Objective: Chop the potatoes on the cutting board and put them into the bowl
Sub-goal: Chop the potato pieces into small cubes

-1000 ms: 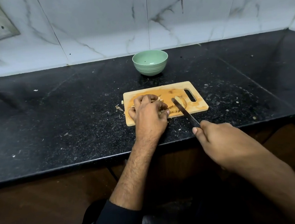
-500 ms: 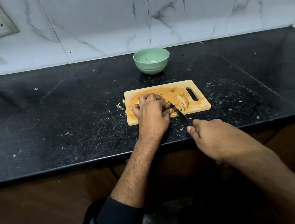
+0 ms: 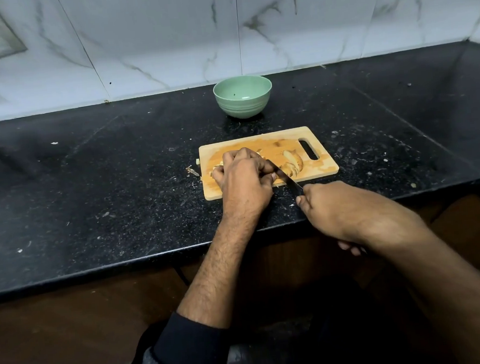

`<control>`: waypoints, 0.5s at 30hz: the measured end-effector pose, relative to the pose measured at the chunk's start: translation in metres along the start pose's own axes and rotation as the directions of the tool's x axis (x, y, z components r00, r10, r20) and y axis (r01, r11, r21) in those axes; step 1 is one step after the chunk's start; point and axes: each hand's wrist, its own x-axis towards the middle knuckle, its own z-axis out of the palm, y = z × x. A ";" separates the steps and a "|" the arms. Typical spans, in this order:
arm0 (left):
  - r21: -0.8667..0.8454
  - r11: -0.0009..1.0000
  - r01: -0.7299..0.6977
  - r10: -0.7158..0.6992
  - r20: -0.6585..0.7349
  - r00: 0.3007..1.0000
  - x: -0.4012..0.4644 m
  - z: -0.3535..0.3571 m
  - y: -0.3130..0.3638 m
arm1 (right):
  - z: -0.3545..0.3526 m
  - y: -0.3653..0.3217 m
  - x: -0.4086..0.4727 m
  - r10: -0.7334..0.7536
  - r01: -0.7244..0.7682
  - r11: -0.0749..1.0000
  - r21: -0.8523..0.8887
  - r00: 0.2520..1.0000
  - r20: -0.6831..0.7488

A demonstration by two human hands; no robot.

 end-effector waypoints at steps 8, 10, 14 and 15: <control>0.050 0.999 -0.007 0.009 -0.053 0.999 -0.002 0.001 0.001 | 0.019 0.018 -0.016 -0.066 0.066 0.998 -0.004 0.997 -0.028; 0.078 0.997 -0.012 0.017 -0.069 0.997 -0.002 0.002 0.000 | 0.023 0.024 -0.023 -0.067 0.067 0.998 -0.019 0.997 -0.027; 0.090 0.995 -0.034 0.041 -0.083 0.996 -0.003 0.005 -0.001 | 0.025 0.029 -0.026 -0.053 0.053 0.999 0.002 0.996 -0.066; 0.092 0.995 -0.035 0.043 -0.085 0.995 -0.003 0.004 -0.002 | 0.024 0.030 -0.029 -0.050 0.051 0.999 0.011 0.997 -0.063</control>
